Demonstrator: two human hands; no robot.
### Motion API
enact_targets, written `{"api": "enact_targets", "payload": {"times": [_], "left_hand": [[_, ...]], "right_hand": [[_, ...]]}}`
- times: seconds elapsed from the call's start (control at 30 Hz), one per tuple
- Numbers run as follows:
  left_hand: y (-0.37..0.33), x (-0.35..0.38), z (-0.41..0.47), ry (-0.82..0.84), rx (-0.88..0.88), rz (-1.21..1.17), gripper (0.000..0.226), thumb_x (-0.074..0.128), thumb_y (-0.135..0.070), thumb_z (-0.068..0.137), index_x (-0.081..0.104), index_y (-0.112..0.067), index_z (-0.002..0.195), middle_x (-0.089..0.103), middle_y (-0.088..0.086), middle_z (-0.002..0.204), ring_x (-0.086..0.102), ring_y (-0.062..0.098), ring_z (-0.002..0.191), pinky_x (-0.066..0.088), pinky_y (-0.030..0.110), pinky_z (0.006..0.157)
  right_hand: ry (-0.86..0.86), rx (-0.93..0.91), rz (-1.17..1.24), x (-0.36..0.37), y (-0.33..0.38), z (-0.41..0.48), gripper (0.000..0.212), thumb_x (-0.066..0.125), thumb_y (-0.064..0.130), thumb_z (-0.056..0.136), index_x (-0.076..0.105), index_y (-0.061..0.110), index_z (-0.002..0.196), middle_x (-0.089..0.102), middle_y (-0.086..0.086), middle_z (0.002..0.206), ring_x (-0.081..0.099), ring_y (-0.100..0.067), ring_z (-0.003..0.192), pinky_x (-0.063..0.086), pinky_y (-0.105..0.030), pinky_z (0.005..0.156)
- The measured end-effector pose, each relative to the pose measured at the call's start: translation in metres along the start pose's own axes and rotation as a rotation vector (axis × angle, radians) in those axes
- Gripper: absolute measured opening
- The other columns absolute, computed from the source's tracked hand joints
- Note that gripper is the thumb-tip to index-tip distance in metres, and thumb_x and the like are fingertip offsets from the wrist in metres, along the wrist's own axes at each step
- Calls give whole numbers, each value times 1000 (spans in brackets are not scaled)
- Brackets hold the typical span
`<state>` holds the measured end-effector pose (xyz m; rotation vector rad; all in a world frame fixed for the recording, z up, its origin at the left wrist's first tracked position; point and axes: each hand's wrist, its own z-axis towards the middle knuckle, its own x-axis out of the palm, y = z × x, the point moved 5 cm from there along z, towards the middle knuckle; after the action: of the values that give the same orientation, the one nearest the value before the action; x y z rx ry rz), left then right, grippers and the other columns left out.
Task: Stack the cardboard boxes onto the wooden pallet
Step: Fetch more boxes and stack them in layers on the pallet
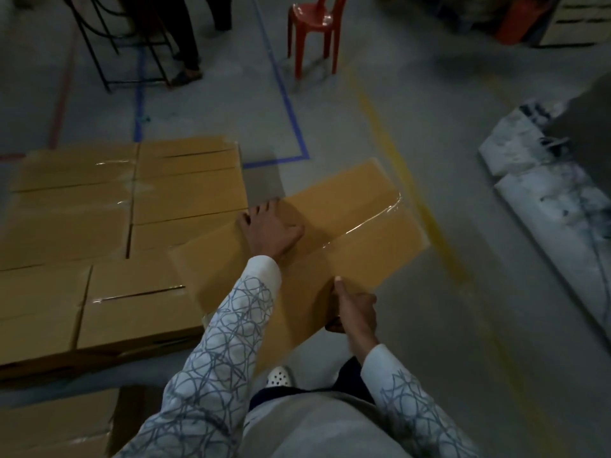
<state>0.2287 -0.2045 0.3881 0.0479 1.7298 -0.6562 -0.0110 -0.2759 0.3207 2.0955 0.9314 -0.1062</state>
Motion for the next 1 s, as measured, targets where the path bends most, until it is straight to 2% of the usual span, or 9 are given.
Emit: {"api": "enact_targets", "payload": {"times": [0.1, 0.2, 0.3, 0.4, 0.47, 0.53, 0.6, 0.87, 1.0], "left_hand": [[-11, 10, 53, 14, -74, -7, 84, 60, -57, 73, 41, -23, 148, 49, 3, 147, 39, 28, 136, 19, 50, 114], [-16, 20, 108, 5, -197, -16, 92, 48, -61, 65, 40, -23, 149, 49, 3, 147, 38, 28, 135, 20, 49, 112], [-20, 19, 160, -43, -333, -24, 86, 55, -61, 75, 39, -20, 149, 48, 4, 148, 38, 29, 136, 21, 49, 111], [-25, -1, 198, -111, -451, -33, 82, 58, -58, 79, 39, -19, 149, 48, 6, 148, 38, 30, 137, 22, 50, 111], [-21, -26, 219, -189, -522, -2, 82, 55, -59, 77, 41, -19, 147, 49, 5, 146, 40, 30, 134, 25, 51, 109], [-10, -56, 235, -266, -623, -2, 80, 54, -59, 76, 43, -20, 145, 50, 3, 145, 41, 30, 132, 25, 51, 109], [5, -82, 250, -332, -727, -15, 78, 56, -59, 76, 44, -21, 143, 51, 2, 143, 41, 29, 132, 24, 52, 108], [90, -117, 282, -539, -1087, -283, 79, 64, -61, 77, 46, -23, 144, 48, 3, 147, 40, 32, 135, 22, 55, 112], [124, -107, 288, -656, -1209, -548, 81, 68, -58, 75, 46, -25, 145, 49, 1, 147, 38, 33, 137, 19, 57, 114]], "right_hand": [[6, -10, -94, 3, 45, 51, 80, 66, 72, 86, 43, 12, 134, 64, -11, 123, 66, -31, 96, 60, -34, 56], [46, -76, -220, 11, 100, 112, 83, 63, 71, 89, 43, 7, 138, 65, -14, 128, 67, -34, 104, 50, -29, 63], [123, -182, -322, 20, 170, 166, 81, 61, 70, 90, 44, 6, 137, 66, -13, 128, 67, -32, 98, 43, -22, 48], [177, -257, -425, 34, 241, 205, 77, 60, 66, 94, 45, 6, 140, 62, -17, 134, 65, -37, 108, 36, -21, 43], [223, -325, -475, 59, 282, 220, 78, 61, 66, 93, 45, 6, 141, 61, -18, 135, 63, -39, 113, 48, -26, 49], [292, -378, -516, 92, 318, 227, 77, 61, 66, 93, 47, 7, 139, 62, -18, 133, 63, -40, 114, 59, -39, 74], [345, -455, -543, 127, 352, 231, 75, 60, 69, 91, 51, 8, 135, 65, -17, 129, 64, -38, 112, 56, -46, 94], [500, -734, -579, 278, 462, 244, 64, 69, 65, 86, 63, 17, 129, 67, -9, 127, 64, -30, 110, 41, -36, 84], [549, -826, -708, 358, 506, 240, 88, 71, 64, 86, 45, 11, 151, 43, -17, 152, 44, -39, 137, 42, -47, 103]]}}
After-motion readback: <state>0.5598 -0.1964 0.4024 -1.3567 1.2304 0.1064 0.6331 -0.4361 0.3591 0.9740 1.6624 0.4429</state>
